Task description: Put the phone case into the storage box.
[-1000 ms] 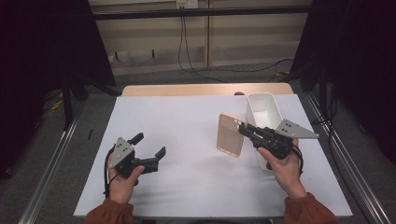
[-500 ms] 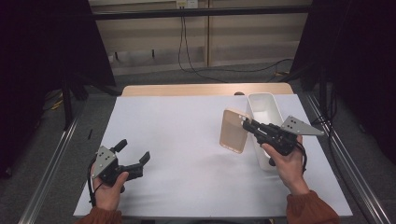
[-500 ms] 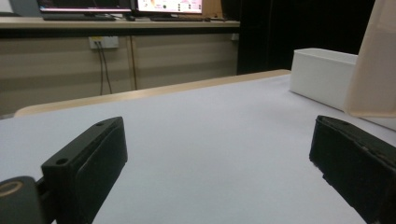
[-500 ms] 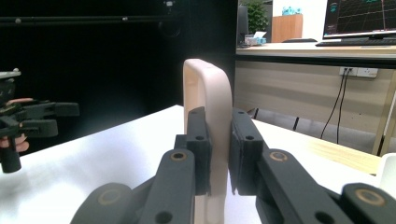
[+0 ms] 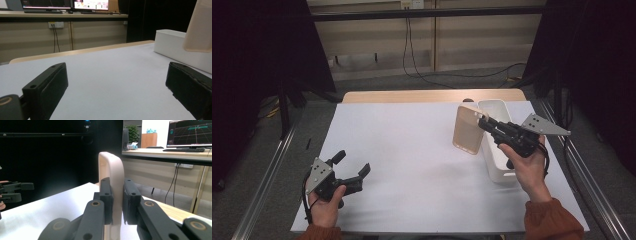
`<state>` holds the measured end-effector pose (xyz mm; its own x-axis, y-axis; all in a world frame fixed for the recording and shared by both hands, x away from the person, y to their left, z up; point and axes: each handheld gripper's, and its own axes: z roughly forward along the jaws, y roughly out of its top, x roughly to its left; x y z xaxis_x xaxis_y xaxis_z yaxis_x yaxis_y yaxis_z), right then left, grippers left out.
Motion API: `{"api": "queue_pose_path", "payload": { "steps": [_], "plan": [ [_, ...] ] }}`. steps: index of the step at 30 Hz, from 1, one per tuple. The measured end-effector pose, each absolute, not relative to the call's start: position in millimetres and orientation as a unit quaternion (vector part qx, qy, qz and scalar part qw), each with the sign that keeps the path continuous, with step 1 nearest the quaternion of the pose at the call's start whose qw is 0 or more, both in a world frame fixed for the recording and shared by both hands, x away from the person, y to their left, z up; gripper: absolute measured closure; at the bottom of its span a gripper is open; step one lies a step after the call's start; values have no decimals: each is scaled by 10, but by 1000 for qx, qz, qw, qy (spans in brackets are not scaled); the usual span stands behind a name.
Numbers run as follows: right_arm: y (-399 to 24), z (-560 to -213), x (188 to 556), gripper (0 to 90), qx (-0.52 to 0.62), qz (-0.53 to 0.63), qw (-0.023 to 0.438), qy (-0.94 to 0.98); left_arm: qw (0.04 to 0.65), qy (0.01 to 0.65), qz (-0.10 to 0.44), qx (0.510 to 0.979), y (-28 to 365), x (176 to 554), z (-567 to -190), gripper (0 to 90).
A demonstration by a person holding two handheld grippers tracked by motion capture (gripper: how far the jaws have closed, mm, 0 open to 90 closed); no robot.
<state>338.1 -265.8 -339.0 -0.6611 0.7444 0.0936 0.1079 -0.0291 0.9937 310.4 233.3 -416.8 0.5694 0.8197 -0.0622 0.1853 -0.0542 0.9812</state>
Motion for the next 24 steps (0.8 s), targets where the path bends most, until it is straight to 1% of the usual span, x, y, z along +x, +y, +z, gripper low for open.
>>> {"api": "queue_pose_path", "payload": {
  "steps": [13, 24],
  "plan": [
    [-2785, -3184, 3487, 804, 323, 637, 269, 647, 581, 385, 262, 668, 2319, 3147, -4182, 36],
    [-2898, -3067, 3581, 804, 329, 635, 282, 639, 578, 383, 255, 673, 2286, 3138, -4182, 33]
  ]
}}
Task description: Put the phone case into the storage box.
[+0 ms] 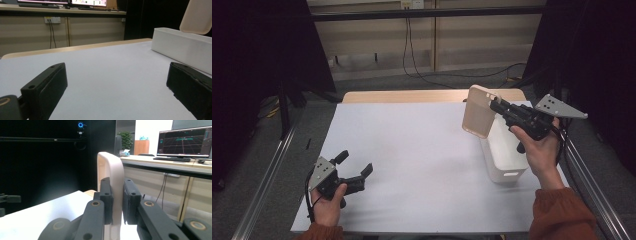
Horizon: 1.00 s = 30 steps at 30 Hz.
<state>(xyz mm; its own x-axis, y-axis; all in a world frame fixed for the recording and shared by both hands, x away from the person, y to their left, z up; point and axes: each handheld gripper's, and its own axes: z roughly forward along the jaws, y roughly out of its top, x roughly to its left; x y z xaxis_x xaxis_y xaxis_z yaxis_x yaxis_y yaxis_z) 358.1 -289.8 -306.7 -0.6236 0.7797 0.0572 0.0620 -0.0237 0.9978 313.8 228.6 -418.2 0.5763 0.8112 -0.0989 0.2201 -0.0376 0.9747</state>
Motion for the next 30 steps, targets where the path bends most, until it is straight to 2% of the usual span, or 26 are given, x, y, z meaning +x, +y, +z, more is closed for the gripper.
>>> {"api": "queue_pose_path", "payload": {
  "steps": [20, 30],
  "plan": [
    [-3213, -2894, 3810, 804, 347, 608, 331, 633, 580, 382, 252, 674, 2277, 3124, -4165, 34],
    [-3350, -2960, 3980, 804, 364, 602, 328, 630, 580, 379, 249, 677, 2272, 3141, -4159, 34]
  ]
}}
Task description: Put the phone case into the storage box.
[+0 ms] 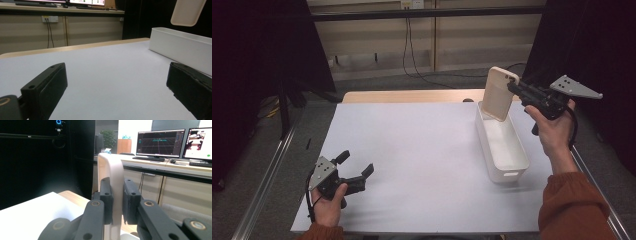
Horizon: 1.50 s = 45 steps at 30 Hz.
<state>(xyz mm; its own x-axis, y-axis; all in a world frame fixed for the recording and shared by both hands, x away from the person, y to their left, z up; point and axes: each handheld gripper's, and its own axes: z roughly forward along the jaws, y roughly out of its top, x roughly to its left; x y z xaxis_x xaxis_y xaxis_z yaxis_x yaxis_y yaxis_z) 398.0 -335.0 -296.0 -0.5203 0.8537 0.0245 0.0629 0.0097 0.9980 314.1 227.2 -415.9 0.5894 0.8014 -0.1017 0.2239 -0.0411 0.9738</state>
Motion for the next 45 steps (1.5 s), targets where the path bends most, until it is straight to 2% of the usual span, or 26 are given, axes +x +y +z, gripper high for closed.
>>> {"api": "queue_pose_path", "payload": {
  "steps": [20, 45],
  "plan": [
    [-3499, -3189, 4319, 804, 394, 577, 331, 634, 579, 381, 247, 678, 2267, 3157, -4172, 34],
    [-3438, -3398, 4458, 804, 392, 565, 331, 646, 581, 377, 244, 678, 2263, 3163, -4171, 32]
  ]
}}
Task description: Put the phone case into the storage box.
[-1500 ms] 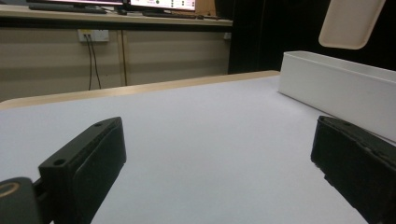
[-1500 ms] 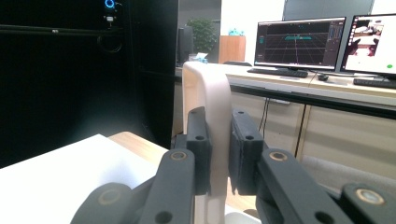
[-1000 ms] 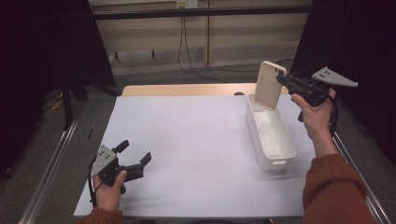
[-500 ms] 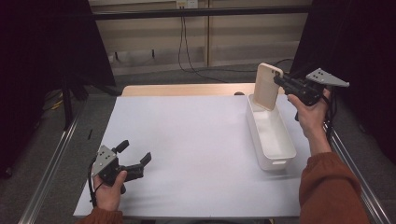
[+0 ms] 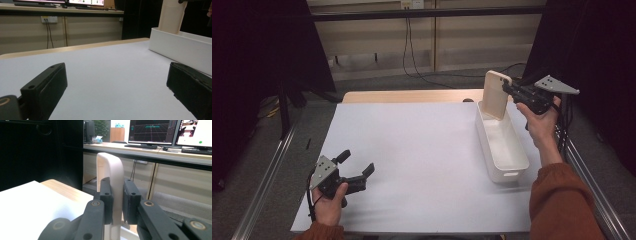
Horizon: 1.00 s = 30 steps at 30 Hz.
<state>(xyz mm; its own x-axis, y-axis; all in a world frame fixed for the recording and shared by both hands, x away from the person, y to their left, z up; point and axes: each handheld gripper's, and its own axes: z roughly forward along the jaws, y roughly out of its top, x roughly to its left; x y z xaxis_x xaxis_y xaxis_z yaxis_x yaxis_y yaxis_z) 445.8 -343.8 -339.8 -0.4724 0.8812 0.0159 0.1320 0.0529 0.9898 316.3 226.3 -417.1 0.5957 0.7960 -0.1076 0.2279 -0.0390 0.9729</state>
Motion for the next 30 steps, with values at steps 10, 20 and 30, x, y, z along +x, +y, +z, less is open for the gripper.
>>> {"api": "queue_pose_path", "payload": {
  "steps": [10, 20, 30],
  "plan": [
    [-3434, -3542, 4523, 804, 403, 559, 323, 648, 577, 383, 242, 680, 2260, 3185, -4188, 33],
    [-3426, -3651, 4605, 805, 408, 552, 320, 652, 574, 381, 244, 682, 2270, 3191, -4192, 33],
    [-3406, -3753, 4660, 804, 412, 549, 314, 656, 574, 381, 246, 682, 2279, 3190, -4193, 33]
  ]
}}
